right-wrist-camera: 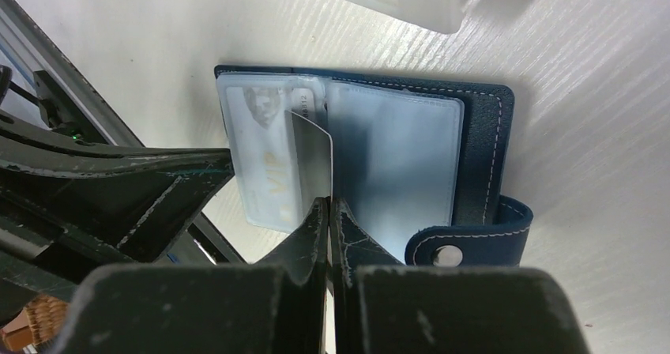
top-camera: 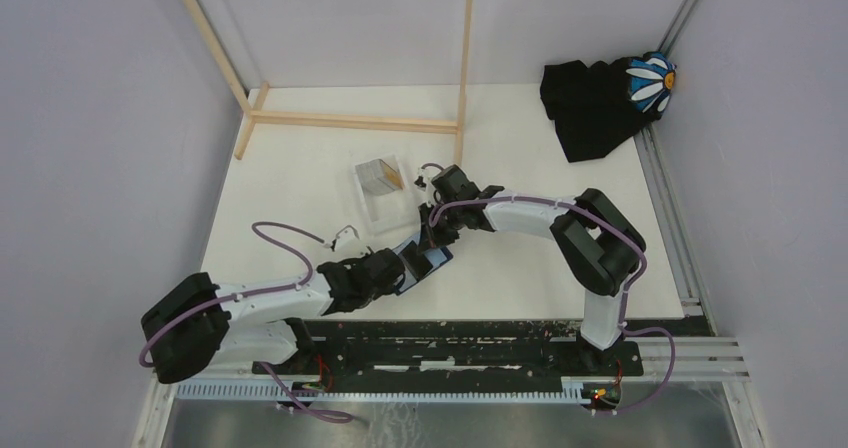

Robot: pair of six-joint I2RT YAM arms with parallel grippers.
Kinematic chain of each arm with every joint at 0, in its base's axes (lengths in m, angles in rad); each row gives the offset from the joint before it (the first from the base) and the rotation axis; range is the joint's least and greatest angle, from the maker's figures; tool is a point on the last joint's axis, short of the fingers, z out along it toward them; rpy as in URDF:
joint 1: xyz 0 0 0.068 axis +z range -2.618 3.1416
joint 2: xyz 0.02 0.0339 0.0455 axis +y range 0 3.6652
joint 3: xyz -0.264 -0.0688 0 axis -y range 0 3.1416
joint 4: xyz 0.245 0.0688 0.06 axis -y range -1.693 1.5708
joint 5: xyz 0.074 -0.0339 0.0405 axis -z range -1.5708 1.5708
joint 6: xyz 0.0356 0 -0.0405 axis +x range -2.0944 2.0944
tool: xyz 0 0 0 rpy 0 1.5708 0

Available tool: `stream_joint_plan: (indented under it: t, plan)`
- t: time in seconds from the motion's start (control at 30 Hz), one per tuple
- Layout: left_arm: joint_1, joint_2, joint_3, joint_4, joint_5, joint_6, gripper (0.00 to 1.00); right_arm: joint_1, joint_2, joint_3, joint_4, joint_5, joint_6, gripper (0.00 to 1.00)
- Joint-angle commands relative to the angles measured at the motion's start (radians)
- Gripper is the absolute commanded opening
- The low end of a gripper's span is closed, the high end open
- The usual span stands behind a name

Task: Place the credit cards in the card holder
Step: Insert the credit card into the card holder.

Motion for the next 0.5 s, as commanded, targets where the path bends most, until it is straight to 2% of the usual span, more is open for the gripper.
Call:
stream_joint_plan:
  t: [0.0,0.47]
  plan:
    - [-0.003,0.04,0.018,0.001,-0.006,-0.025,0.03,-0.002,0.045,0.017,-0.004,-0.007,-0.037,0.01]
    - [-0.003,0.074,0.033,-0.002,-0.007,-0.014,0.03,-0.006,0.067,0.013,0.036,-0.01,-0.008,0.01]
